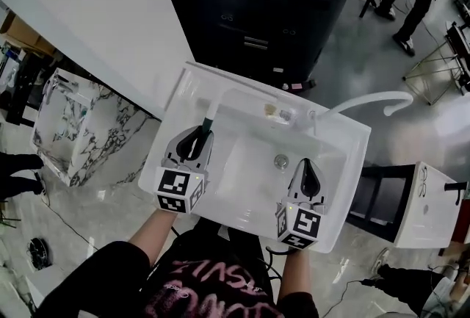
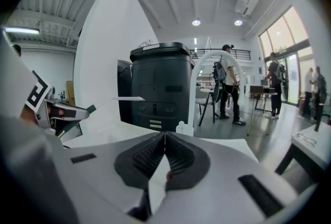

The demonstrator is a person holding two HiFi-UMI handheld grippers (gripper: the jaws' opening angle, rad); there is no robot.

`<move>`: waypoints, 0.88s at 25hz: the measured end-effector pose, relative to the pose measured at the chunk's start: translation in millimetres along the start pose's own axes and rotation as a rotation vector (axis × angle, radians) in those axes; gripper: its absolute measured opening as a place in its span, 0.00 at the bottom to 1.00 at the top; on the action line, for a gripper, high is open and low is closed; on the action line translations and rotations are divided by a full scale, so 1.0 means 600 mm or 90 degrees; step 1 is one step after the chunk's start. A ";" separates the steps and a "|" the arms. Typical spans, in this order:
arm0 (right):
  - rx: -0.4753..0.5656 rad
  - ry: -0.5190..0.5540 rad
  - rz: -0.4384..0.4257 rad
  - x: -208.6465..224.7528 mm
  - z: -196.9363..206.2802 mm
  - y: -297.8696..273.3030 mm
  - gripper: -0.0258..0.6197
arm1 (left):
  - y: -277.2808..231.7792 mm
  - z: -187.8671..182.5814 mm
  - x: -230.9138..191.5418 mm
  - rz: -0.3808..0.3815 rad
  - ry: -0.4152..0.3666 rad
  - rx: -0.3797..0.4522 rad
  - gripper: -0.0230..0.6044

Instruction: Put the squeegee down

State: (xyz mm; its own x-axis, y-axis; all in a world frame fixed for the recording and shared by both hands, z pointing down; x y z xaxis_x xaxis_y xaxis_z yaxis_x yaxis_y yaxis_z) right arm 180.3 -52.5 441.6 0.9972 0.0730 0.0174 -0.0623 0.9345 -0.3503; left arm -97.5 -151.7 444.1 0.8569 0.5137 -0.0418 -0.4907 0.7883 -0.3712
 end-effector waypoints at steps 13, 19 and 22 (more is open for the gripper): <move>-0.032 -0.005 -0.014 0.003 0.032 -0.047 0.07 | -0.048 0.057 -0.003 -0.009 0.012 -0.070 0.19; -0.046 -0.012 -0.010 0.007 0.046 -0.059 0.07 | -0.063 0.084 -0.004 -0.010 0.023 -0.100 0.19; -0.054 -0.014 -0.011 0.010 0.054 -0.066 0.07 | -0.074 0.095 -0.007 -0.013 0.030 -0.115 0.19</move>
State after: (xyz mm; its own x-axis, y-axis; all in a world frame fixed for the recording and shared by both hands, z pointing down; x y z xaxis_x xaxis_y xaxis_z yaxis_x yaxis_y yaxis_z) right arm 187.5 -77.8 486.0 0.9969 0.0657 0.0436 -0.0408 0.9031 -0.4275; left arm -88.3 -169.4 513.4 0.8747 0.4789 -0.0744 -0.4407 0.7220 -0.5333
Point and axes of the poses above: the fingertips, and each gripper's own axes: y backward along the fingers, x to its right, z out of its underside, the point moved 10 cm from there along y, backward along the fingers, and after that the axes turned 2 degrees about -y, right-handed, at the moved point
